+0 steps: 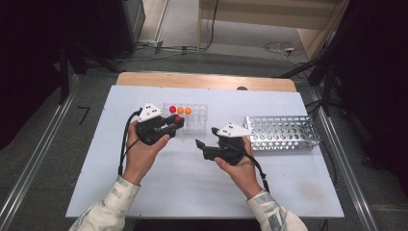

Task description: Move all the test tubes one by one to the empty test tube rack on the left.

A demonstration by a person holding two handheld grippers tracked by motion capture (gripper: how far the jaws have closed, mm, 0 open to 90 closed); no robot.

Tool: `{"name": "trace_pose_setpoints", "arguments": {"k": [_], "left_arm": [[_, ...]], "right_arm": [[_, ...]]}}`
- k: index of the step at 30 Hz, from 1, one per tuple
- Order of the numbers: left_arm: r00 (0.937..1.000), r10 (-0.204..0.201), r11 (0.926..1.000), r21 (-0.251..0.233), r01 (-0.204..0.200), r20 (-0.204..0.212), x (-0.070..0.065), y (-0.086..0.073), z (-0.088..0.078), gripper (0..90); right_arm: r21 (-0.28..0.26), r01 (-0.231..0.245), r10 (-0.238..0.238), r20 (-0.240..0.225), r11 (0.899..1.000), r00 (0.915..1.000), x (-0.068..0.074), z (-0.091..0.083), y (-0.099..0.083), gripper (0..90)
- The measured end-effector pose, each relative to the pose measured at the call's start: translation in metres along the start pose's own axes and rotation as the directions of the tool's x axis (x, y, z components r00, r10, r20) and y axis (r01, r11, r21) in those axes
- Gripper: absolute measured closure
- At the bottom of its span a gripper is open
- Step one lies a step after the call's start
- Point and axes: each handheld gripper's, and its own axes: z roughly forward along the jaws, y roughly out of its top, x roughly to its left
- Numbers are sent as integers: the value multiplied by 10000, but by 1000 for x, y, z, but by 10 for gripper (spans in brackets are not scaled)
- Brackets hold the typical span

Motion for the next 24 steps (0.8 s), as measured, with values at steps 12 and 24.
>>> {"name": "trace_pose_setpoints", "arguments": {"k": [12, 24], "left_arm": [[9982, -132, 9996, -245, 118, -580, 16, 21, -7, 707], [9924, -338, 9990, -314, 303, -1184, 37, 34, -4, 707]], "right_arm": [[157, -149, 145, 252, 9998, 9996, -11, -7, -9, 250], [90, -224, 221, 309, 9997, 9993, -16, -10, -10, 251]]}}
